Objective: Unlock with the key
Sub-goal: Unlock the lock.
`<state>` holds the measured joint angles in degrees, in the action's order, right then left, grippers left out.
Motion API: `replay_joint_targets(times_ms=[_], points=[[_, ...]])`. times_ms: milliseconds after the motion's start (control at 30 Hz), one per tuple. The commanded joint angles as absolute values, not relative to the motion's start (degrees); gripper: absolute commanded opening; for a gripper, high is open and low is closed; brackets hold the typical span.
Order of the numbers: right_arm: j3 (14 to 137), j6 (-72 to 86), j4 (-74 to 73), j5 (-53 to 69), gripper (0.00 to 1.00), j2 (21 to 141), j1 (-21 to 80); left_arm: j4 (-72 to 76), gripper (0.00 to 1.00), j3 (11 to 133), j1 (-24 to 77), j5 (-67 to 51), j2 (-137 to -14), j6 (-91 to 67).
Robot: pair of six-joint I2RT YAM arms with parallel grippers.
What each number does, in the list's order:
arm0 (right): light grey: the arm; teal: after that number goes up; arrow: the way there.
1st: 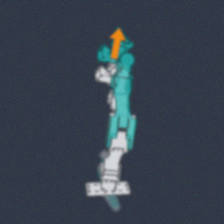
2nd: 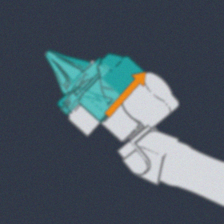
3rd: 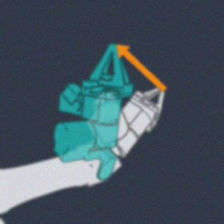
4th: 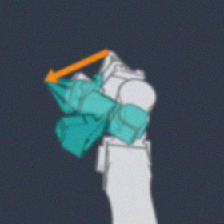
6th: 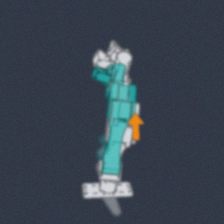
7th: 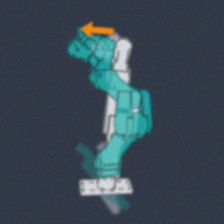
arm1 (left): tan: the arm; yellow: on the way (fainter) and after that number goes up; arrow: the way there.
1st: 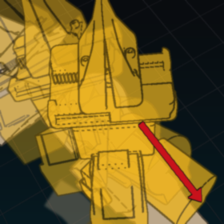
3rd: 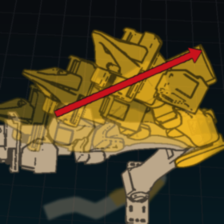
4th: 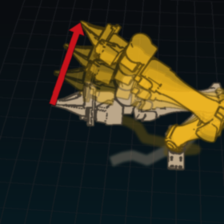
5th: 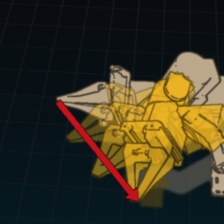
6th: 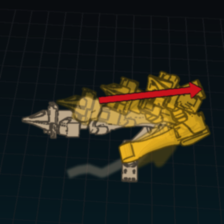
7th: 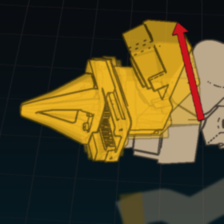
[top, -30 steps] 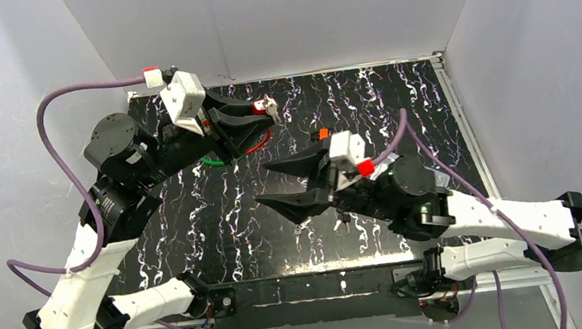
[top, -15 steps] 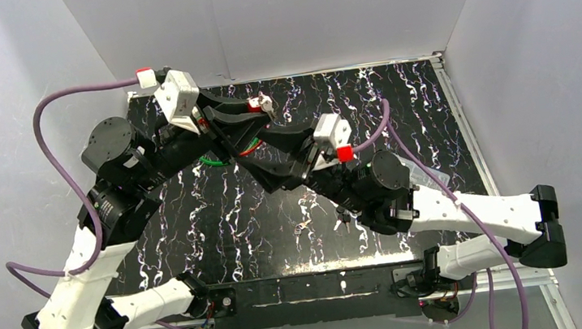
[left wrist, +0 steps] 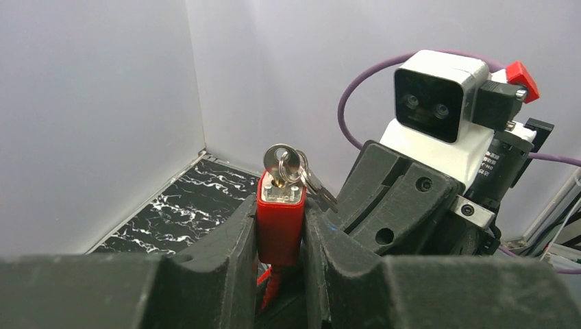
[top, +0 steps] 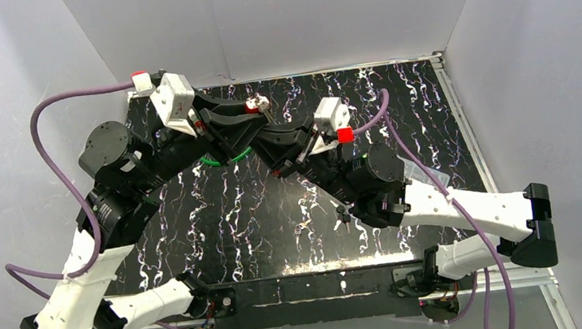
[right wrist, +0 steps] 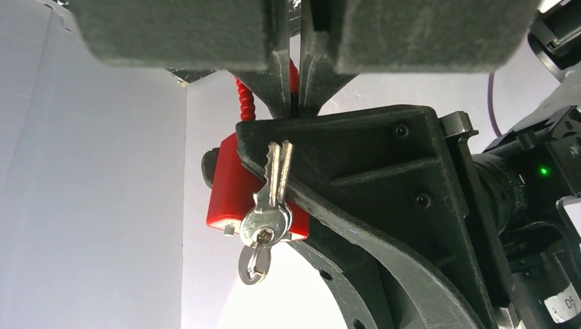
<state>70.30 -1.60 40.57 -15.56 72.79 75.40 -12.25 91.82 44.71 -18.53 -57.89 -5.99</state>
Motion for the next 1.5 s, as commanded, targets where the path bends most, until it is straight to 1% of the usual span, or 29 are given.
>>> replay_joint_targets(times_ms=[0,233,400,500,767,867,900,933,1000,1100,1133,1200,1333,1467], points=[[70.4,0.6,42.9,-16.3,0.01,71.6,75.4,-9.5,0.00,91.9,44.6,-18.0,-56.5,-5.2],[66.8,7.3,34.9,-13.2,0.01,69.0,75.6,-9.1,0.00,93.4,44.6,-17.8,-56.6,-3.3],[58.5,12.2,32.5,-16.6,0.01,64.5,76.0,-9.5,0.00,94.5,44.6,-18.6,-56.6,-3.2],[55.9,13.3,31.6,-18.2,0.01,63.0,76.3,-9.0,0.00,94.6,44.6,-18.8,-56.7,-3.4],[60.3,12.9,26.0,-17.0,0.01,65.9,76.4,-9.1,0.00,95.7,44.6,-19.9,-57.5,-4.5],[60.8,12.6,24.3,-16.7,0.02,65.1,76.5,-9.6,0.00,95.8,44.6,-20.5,-57.4,-4.2],[60.9,12.6,23.7,-16.4,0.07,64.4,76.5,-9.6,0.00,95.6,44.6,-20.8,-57.2,-3.7],[60.9,12.5,22.9,-15.6,0.15,63.5,76.5,-9.7,0.00,95.3,44.6,-21.1,-57.1,-3.2],[61.0,12.1,20.6,-13.1,0.34,61.0,76.5,-10.2,0.00,94.8,44.6,-21.7,-56.6,-1.8],[60.9,11.8,15.3,-9.1,0.51,55.9,76.5,-11.1,0.00,92.8,44.6,-23.6,-55.5,3.2],[61.0,11.8,13.4,-7.8,0.53,54.1,76.5,-11.5,0.00,91.9,44.6,-24.4,-55.0,5.3],[61.9,11.3,8.7,-7.0,0.54,51.2,76.5,-12.8,0.00,90.2,44.6,-26.3,-54.0,9.5],[64.9,8.8,3.8,-12.5,0.52,47.3,76.5,-17.1,0.00,86.8,44.6,-30.3,-52.3,19.5],[71.5,6.0,-0.6,-16.1,0.48,49.5,76.5,-21.9,0.00,82.9,45.6,-31.5,-50.4,31.3]])
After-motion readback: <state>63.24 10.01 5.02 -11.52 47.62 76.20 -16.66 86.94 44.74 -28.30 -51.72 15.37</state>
